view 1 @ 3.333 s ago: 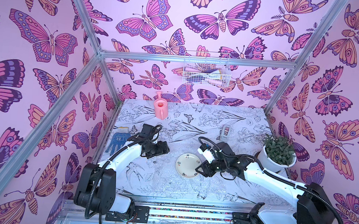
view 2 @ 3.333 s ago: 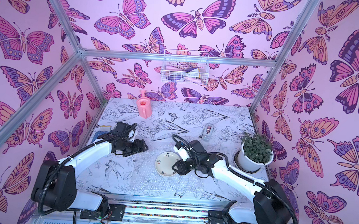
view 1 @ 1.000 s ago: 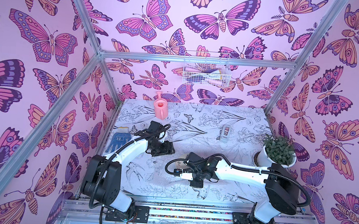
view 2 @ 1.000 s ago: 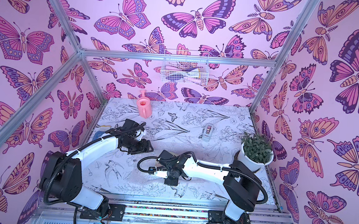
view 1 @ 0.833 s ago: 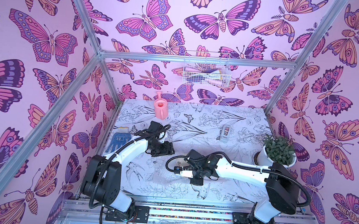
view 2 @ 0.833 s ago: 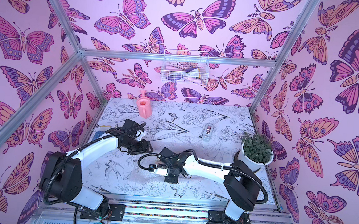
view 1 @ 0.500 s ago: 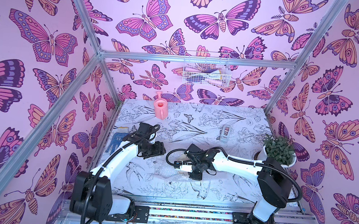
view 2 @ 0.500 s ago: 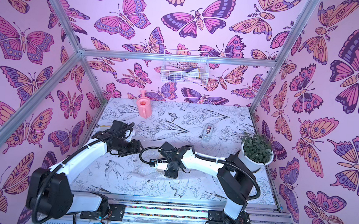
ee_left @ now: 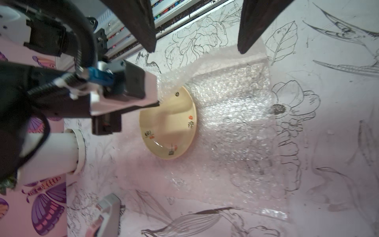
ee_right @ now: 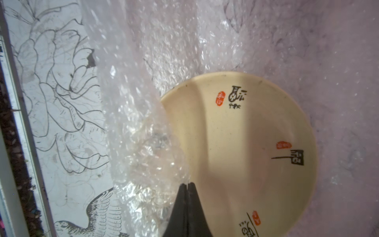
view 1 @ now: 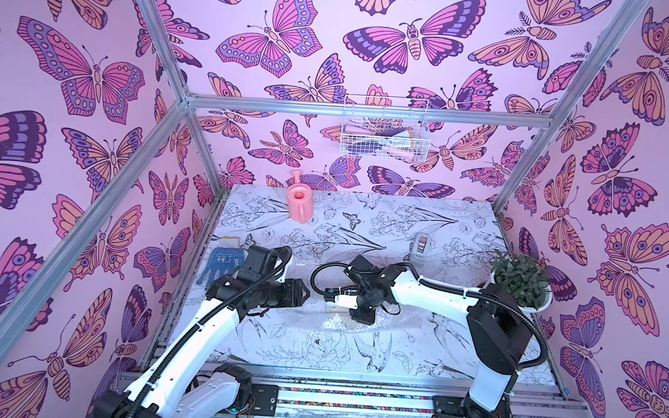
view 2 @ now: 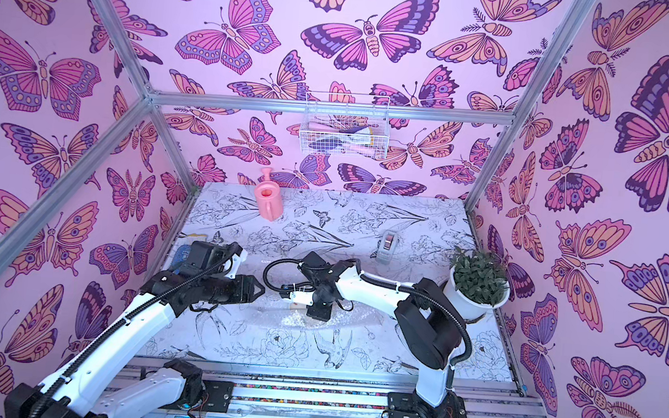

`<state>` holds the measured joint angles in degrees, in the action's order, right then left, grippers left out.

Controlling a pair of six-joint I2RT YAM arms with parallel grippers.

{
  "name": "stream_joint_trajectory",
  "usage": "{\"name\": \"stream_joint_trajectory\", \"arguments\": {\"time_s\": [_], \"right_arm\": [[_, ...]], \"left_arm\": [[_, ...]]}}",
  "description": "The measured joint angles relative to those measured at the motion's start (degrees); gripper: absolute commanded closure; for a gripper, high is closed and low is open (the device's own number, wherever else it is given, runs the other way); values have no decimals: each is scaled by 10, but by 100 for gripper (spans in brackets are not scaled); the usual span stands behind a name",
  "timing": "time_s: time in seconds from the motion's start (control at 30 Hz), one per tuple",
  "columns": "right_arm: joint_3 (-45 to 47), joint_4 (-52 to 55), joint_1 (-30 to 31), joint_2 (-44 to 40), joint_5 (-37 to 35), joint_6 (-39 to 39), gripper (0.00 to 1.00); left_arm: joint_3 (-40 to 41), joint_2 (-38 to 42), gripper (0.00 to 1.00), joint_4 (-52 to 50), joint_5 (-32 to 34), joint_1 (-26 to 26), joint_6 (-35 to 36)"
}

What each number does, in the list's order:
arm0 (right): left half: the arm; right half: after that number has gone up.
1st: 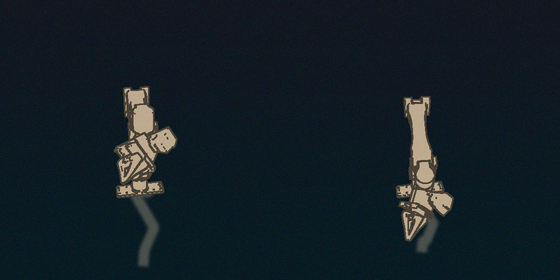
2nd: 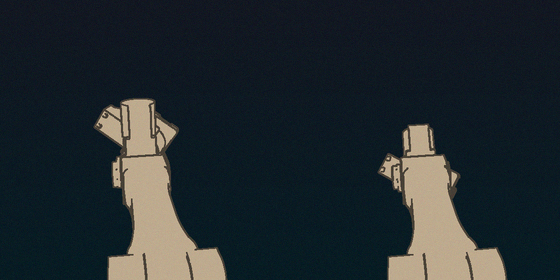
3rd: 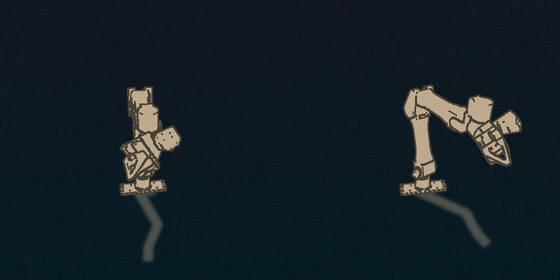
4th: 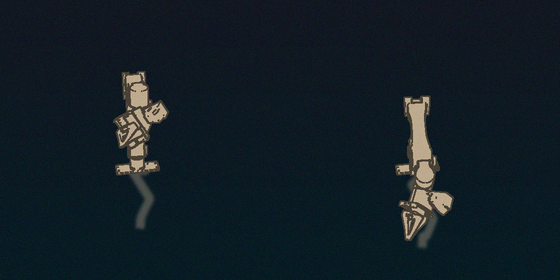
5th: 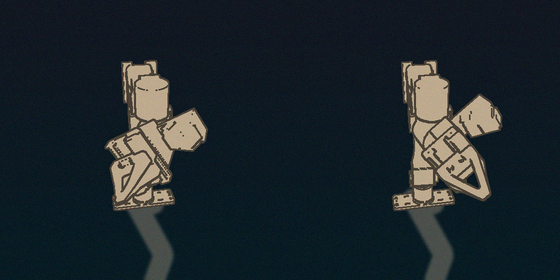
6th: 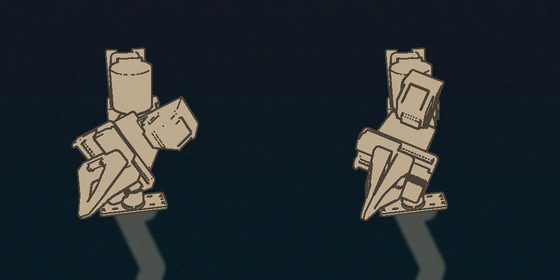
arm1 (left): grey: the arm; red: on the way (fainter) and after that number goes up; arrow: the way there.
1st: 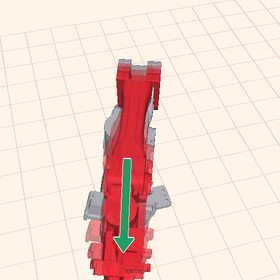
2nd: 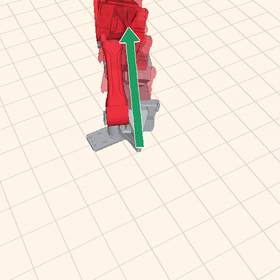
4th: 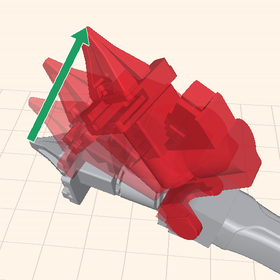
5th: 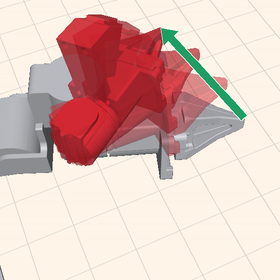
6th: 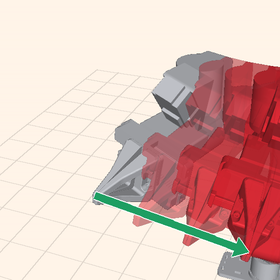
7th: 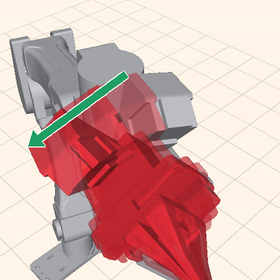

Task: Wrap dinner plates in bubble wrap
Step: Wrap the plate in the bubble wrap.

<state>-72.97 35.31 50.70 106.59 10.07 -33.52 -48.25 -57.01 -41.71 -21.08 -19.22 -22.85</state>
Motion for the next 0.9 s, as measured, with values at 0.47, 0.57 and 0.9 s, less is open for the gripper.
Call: {"name": "stream_joint_trajectory", "arguments": {"time_s": [0.47, 0.57, 0.9], "right_arm": [[-49, 18, -33, 64, 35, 11, 100], [-55, 20, -46, 74, 57, 22, 100], [-86, 48, -75, 104, 121, 55, 100]], "left_arm": [[110, 26, 71, 141, -72, -101, -103], [145, 23, 86, 188, -67, -136, -147], [167, -88, 100, 337, -31, -176, -228]]}}
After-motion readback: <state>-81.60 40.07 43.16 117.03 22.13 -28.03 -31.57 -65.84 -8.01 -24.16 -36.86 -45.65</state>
